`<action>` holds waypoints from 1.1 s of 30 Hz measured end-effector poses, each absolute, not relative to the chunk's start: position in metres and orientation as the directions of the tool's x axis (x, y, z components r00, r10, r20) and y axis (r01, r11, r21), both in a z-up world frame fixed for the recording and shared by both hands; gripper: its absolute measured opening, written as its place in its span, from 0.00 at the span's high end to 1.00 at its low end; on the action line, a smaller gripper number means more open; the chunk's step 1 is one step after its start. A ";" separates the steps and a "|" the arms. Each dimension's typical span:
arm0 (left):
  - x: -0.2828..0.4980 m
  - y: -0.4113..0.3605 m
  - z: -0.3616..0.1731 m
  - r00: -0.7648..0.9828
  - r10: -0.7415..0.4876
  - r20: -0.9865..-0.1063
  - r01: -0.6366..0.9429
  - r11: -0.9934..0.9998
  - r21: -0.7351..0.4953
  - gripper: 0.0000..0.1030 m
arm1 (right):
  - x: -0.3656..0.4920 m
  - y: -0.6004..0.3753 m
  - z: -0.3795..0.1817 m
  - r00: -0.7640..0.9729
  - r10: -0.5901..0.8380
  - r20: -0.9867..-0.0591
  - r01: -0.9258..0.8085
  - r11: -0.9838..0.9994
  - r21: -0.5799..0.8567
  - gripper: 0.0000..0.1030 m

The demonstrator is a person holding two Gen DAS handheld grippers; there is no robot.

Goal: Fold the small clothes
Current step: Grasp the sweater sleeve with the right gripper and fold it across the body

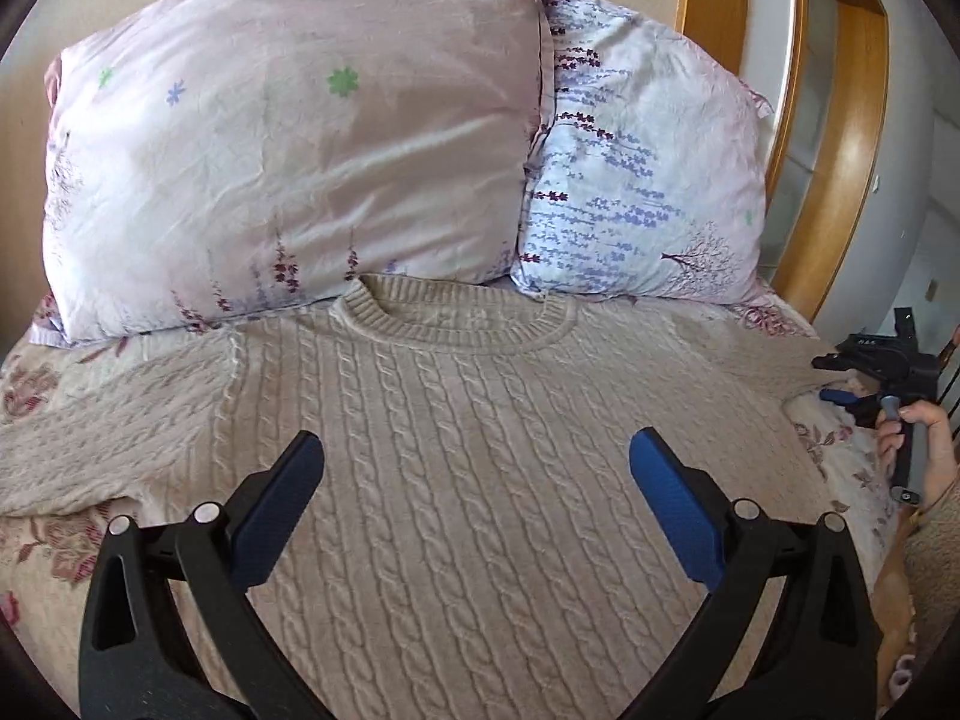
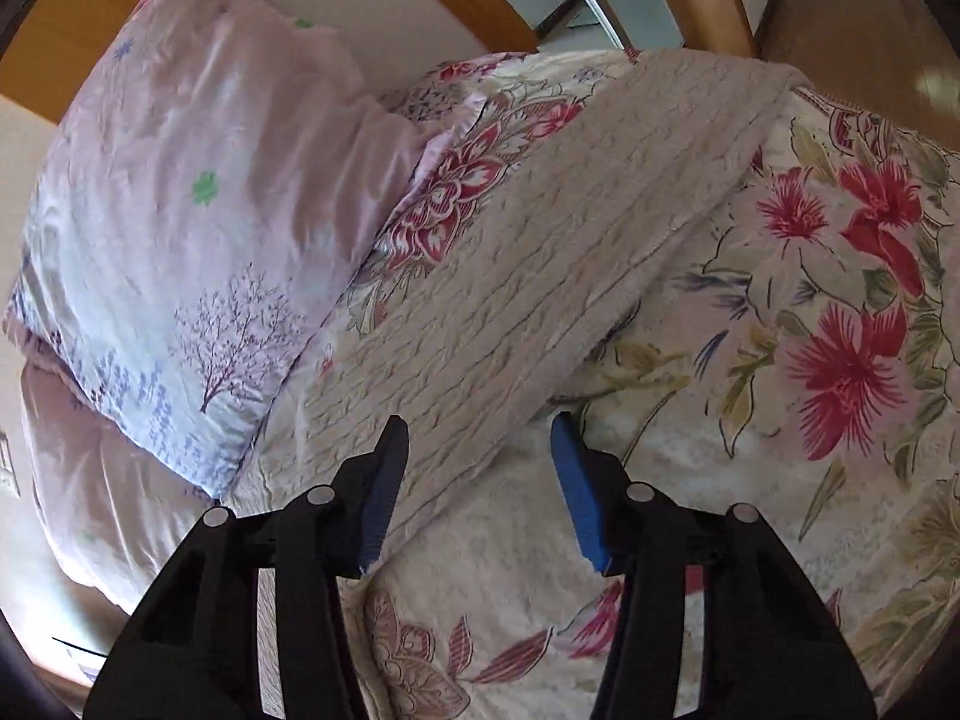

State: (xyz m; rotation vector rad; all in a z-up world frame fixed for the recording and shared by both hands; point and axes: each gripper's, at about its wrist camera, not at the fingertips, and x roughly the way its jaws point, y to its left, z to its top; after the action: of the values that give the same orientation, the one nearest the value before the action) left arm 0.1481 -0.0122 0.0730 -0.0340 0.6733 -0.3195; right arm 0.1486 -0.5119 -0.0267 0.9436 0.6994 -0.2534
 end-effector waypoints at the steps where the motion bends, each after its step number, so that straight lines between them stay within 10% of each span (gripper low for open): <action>1: 0.151 -0.014 0.070 0.726 -0.308 -0.615 0.278 0.949 -0.148 0.02 | 0.149 -0.515 -0.026 0.756 0.081 -0.649 0.497 0.573 0.651 0.53; 8: 0.164 -0.015 0.056 0.710 -0.298 -0.638 0.276 0.951 -0.138 0.02 | 0.144 -0.554 -0.033 0.774 -0.023 -0.632 0.560 0.492 0.667 0.80; 21: 0.166 -0.005 0.056 0.710 -0.331 -0.622 0.283 0.942 -0.179 0.02 | 0.153 -0.516 0.014 0.793 -0.166 -0.586 0.505 0.716 0.481 0.91; 33: 0.162 0.010 0.054 0.694 -0.372 -0.616 0.255 0.928 -0.273 0.02 | 0.185 -0.338 0.037 0.801 0.221 -0.556 0.021 0.919 0.394 0.91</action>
State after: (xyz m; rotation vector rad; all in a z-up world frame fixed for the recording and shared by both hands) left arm 0.1623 0.0101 0.0542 -0.1715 0.7234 -0.3521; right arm 0.1851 -0.3377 0.0365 0.3976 0.6364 0.1102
